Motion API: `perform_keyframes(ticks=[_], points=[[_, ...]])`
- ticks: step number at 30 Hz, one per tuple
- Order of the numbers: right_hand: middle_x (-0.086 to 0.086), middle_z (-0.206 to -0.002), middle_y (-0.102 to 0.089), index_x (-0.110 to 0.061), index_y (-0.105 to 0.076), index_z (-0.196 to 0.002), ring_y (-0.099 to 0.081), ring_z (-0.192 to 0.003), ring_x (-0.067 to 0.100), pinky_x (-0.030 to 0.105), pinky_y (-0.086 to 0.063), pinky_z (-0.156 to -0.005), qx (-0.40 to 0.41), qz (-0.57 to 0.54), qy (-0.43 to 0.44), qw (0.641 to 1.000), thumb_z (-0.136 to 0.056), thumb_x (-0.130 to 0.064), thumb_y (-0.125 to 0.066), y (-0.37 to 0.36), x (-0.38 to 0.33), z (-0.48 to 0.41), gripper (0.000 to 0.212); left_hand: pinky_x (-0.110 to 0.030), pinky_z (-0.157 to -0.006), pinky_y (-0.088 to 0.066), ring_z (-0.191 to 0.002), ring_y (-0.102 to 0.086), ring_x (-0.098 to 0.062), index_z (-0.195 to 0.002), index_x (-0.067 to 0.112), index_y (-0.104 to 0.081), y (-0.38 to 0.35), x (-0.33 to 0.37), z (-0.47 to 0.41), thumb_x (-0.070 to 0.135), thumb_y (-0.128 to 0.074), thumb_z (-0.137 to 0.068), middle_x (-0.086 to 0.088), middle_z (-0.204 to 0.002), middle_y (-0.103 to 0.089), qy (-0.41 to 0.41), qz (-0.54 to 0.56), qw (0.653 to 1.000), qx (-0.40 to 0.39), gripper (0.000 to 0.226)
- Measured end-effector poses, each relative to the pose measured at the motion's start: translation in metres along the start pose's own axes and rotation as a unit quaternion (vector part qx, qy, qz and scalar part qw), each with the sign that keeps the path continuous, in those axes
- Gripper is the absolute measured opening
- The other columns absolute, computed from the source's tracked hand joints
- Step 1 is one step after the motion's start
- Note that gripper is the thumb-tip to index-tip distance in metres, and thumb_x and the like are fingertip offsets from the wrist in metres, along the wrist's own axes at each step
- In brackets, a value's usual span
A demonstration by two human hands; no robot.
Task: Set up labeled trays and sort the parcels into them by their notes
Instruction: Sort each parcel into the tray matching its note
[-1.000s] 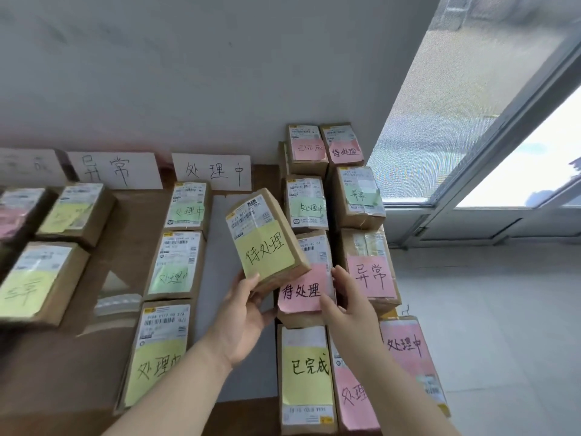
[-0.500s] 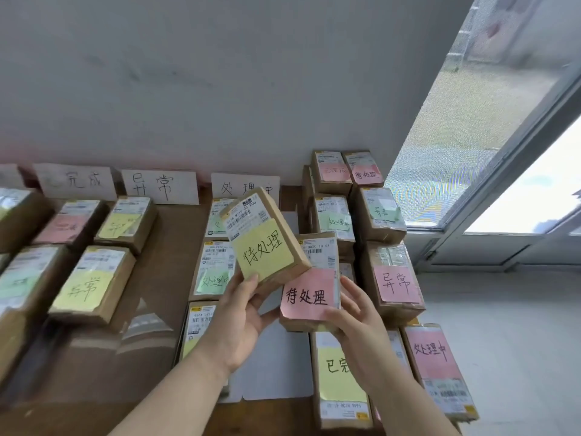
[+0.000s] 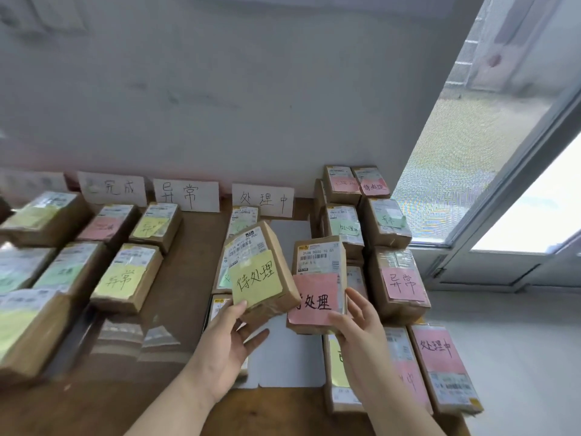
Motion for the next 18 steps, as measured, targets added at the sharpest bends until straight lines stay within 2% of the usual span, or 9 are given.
perform_keyframes(ticks=[3,7,10,14,18], points=[[0.006,-0.122,-0.062,-0.021,-0.049,-0.124,-0.061,-0.112,0.025,0.042,-0.05,-0.095,-0.012,-0.014,-0.009,1.0,-0.079,0.006,-0.067,0.008,-0.002,0.01,0.055,-0.048,-0.094,-0.047,-0.1,-0.063,-0.028,-0.122,0.013,-0.06,-0.001,-0.008,0.016,0.019,-0.048,-0.095,-0.012,-0.11,-0.07,-0.005,-0.01,1.0,0.004,0.03],[0.008,-0.121,-0.062,-0.016,-0.046,-0.129,-0.065,-0.104,0.023,0.03,-0.051,-0.077,-0.03,-0.043,-0.031,0.998,-0.082,0.007,-0.062,0.022,-0.005,0.027,0.055,-0.049,-0.099,-0.043,-0.105,-0.062,-0.029,-0.124,0.016,-0.06,-0.003,-0.019,0.044,0.023,-0.054,-0.089,-0.014,-0.116,-0.068,-0.022,-0.022,0.999,0.018,0.036],[0.011,-0.123,-0.062,-0.014,-0.045,-0.129,-0.065,-0.104,0.024,0.03,-0.05,-0.077,-0.033,-0.073,-0.049,0.996,-0.083,0.007,-0.059,0.036,-0.002,0.039,0.053,-0.05,-0.099,-0.042,-0.104,-0.061,-0.03,-0.124,0.016,-0.059,-0.002,-0.026,0.065,0.025,-0.058,-0.083,-0.014,-0.116,-0.068,-0.033,-0.035,0.998,0.033,0.042],[0.011,-0.121,-0.063,-0.014,-0.044,-0.13,-0.065,-0.104,0.024,0.031,-0.05,-0.077,-0.052,-0.059,-0.066,0.995,-0.083,0.006,-0.06,0.043,0.005,0.054,0.054,-0.05,-0.098,-0.043,-0.099,-0.061,-0.025,-0.123,0.02,-0.059,0.003,-0.034,0.091,0.022,-0.052,-0.094,-0.01,-0.111,-0.069,-0.055,-0.076,0.994,0.064,0.03],[0.01,-0.12,-0.064,-0.015,-0.045,-0.13,-0.065,-0.105,0.024,0.03,-0.051,-0.077,-0.061,-0.052,-0.087,0.993,-0.083,0.005,-0.061,0.037,0.015,0.064,0.054,-0.051,-0.101,-0.044,-0.107,-0.061,-0.03,-0.122,0.02,-0.059,0.014,-0.031,0.109,0.021,-0.051,-0.095,-0.009,-0.113,-0.069,-0.069,-0.09,0.99,0.084,0.029]])
Point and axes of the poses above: each hand's wrist, its own z-axis away from the middle knuckle, its own y-axis out of the back of the hand, x = y × z, the point moved 8 cm from there along -z, towards the middle knuckle
